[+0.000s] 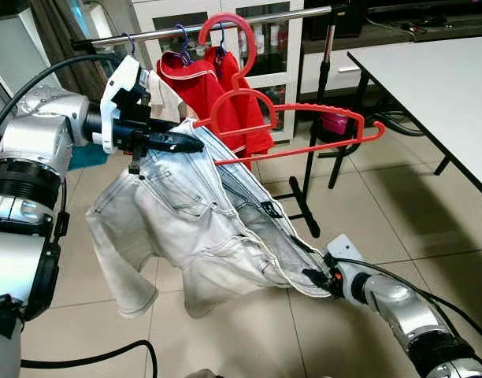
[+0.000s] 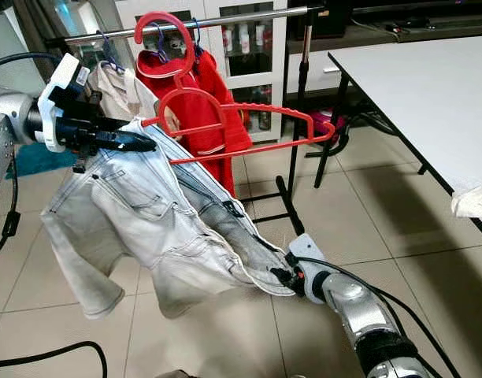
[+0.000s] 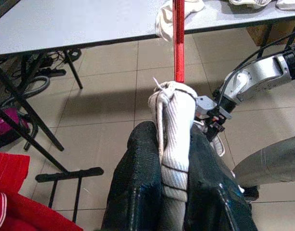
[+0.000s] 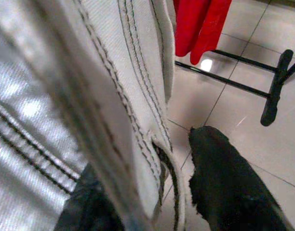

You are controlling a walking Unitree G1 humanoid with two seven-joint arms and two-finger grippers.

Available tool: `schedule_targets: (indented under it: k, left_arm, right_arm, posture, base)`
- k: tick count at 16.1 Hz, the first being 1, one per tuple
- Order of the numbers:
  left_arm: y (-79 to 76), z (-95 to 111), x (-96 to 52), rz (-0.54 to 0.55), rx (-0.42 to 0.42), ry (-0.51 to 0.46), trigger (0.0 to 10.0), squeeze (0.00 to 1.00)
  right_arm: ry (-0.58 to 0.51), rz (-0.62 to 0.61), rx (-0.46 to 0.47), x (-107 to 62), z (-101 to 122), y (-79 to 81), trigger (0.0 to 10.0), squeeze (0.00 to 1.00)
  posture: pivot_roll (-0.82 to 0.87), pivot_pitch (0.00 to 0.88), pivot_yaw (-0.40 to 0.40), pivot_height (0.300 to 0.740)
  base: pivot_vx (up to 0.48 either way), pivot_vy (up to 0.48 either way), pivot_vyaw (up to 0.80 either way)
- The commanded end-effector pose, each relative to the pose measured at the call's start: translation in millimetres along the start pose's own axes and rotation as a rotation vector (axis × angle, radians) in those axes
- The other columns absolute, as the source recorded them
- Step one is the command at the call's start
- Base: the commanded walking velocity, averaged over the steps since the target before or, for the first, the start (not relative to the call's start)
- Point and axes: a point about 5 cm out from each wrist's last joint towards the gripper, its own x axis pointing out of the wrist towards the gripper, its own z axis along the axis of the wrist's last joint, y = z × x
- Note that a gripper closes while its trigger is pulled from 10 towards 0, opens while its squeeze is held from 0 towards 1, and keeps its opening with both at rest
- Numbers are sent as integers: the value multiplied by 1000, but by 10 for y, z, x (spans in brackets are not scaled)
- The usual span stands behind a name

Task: Hang hanger

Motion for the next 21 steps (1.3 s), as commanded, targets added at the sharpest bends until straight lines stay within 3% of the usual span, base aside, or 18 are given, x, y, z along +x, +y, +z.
schedule_targets:
  k: [1,9,11,14,15,16,19,20,21]
  left_arm:
    - [7,113,-118,40,51,-13,0,0]
    - [-39,20,-224,89,32,-15,0,0]
    - [-84,-30,-224,99,26,-21,0,0]
    - [-191,-89,-183,85,21,-55,0,0]
    - [-234,-81,-181,76,20,-81,0,0]
    - [-429,-79,-151,12,-3,-141,0,0]
    - [-718,-316,-44,-94,-80,-56,0,0]
    - [-790,-430,-7,-101,-88,-3,0,0]
    - [-799,-527,14,-41,-95,41,0,0]
  right_arm:
    - [-26,4,19,7,41,-12,0,0]
    - [-80,-6,138,-16,77,-68,0,0]
    - [-150,-13,234,-30,151,-98,0,0]
    - [-236,-118,397,-74,232,-276,0,0]
    - [-251,-157,453,-91,249,-345,0,0]
    - [-285,-243,606,-158,293,-539,0,0]
    - [-323,-277,699,-207,426,-695,0,0]
    - [-337,-287,718,-229,483,-751,0,0]
    - [-351,-292,719,-250,553,-805,0,0]
  posture:
    - [-115,0,130,740]
    - [-124,0,131,740]
    - [-121,0,125,740]
    - [-117,0,106,740]
    - [-115,0,97,740]
    - [-113,0,73,740]
    - [-108,0,41,740]
    - [-109,0,30,740]
    - [-109,0,20,740]
  base:
    - [0,0,0]
    - [0,0,0]
    - [0,0,0]
    - [0,0,0]
    - [0,0,0]
    - [0,0,0]
    - [0,0,0]
    - [0,0,0]
    - [0,0,0]
